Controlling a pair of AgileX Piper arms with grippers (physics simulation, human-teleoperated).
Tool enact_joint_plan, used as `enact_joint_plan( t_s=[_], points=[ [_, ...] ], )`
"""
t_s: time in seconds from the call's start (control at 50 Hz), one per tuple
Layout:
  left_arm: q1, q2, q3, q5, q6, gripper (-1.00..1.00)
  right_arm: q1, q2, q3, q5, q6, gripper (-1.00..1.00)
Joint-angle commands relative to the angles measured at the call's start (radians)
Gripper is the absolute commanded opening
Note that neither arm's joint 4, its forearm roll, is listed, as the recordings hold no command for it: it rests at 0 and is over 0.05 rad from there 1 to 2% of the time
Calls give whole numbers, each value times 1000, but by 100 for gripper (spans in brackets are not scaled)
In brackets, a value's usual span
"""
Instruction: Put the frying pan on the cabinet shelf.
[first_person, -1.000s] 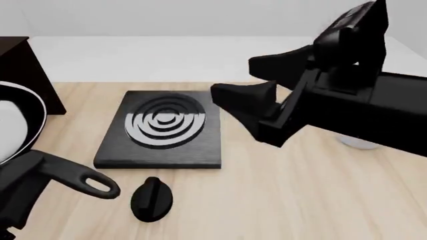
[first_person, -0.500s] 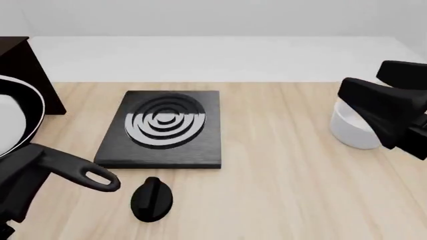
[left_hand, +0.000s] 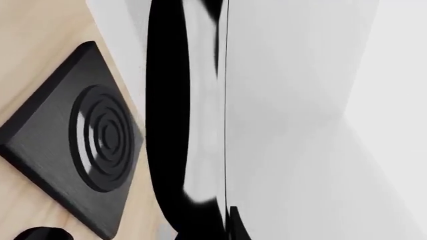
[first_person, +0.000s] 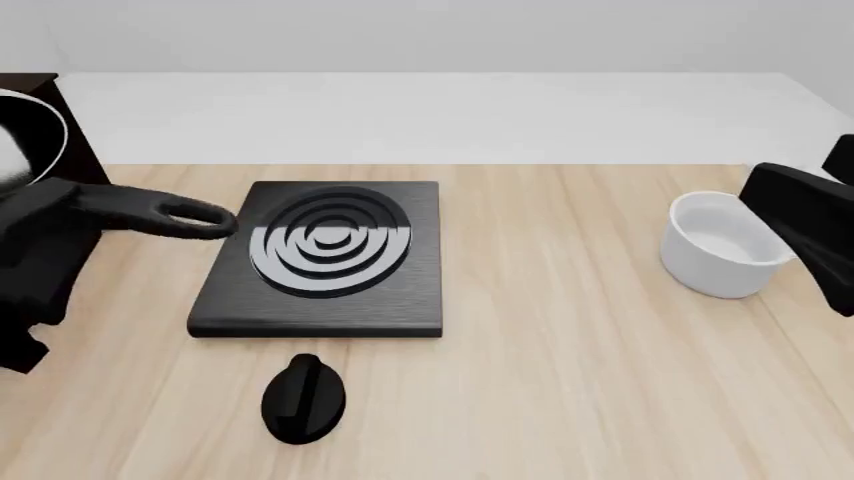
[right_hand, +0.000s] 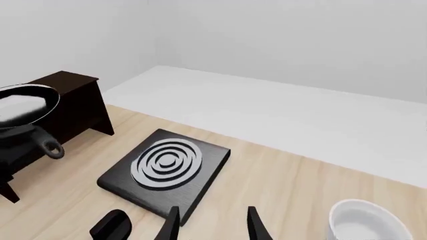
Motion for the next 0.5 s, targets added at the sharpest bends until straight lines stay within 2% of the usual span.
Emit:
enact_joint_plan(
  t_s=[0.02,0.1,0.14,0.16,0.22,0.26,0.36,0.38,0.4,0.44,0.5],
  points=[
    [52,175,-112,-123,11,-100,-2,-5,11,-1,6,100],
    [78,230,-129,-160,1,-100,0,1,16,-8,7,100],
    [113,259,-196,-120,78,-100,-1,2,18,-10,6,100],
    [133,281,-210,-124,87,-100,-1,3,18,-10,3,100],
    [144,328,-175,-213,-10,-100,3,4,17,-7,8,100],
    [162,342,-223,-182,32,-100,1,3,21,-10,6,100],
    [178,397,-250,-212,3,-100,-2,3,22,-7,23,100],
    [189,419,-260,-219,-4,-100,11,7,26,-14,92,100],
    [190,422,-267,-216,3,-100,11,7,25,-14,94,100],
    [204,446,-287,-216,4,-100,5,6,21,-11,58,100],
    [221,482,-306,-231,-12,-100,14,11,22,-15,71,100]
  ],
)
